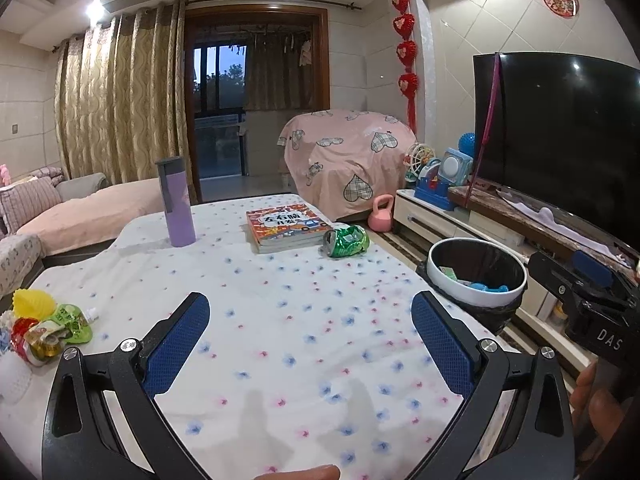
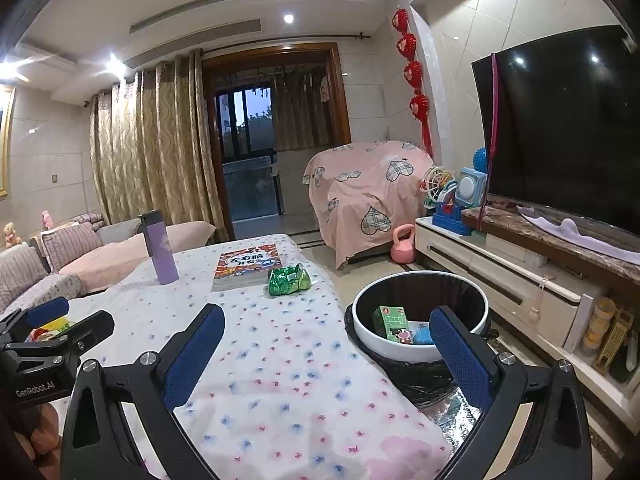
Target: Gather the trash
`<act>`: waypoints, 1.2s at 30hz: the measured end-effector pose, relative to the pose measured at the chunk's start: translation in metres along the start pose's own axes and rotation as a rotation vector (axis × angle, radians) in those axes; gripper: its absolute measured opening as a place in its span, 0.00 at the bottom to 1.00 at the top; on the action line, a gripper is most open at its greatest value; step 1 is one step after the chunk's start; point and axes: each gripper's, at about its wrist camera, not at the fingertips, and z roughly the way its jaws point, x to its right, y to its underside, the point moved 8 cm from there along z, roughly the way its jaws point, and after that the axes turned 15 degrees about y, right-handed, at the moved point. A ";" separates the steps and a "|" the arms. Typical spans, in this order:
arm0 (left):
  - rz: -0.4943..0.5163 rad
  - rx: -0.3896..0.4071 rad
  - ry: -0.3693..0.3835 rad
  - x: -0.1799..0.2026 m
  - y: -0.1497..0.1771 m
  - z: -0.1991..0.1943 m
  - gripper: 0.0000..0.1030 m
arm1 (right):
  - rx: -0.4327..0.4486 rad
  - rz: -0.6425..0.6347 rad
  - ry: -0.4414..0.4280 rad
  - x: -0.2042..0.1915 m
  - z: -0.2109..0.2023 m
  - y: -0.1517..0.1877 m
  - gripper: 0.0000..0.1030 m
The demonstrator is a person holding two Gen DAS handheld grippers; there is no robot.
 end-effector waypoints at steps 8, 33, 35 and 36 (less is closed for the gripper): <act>-0.006 -0.003 0.000 0.000 0.002 0.001 1.00 | 0.001 0.004 -0.008 -0.001 0.001 0.000 1.00; -0.011 0.002 0.000 -0.001 0.004 0.000 1.00 | 0.007 0.012 -0.019 -0.002 -0.004 -0.001 1.00; -0.011 0.002 -0.001 -0.001 0.005 0.001 1.00 | 0.008 0.013 -0.019 -0.002 -0.005 -0.002 1.00; -0.012 0.003 -0.002 -0.001 0.005 0.001 1.00 | 0.007 0.013 -0.020 -0.002 -0.004 -0.002 1.00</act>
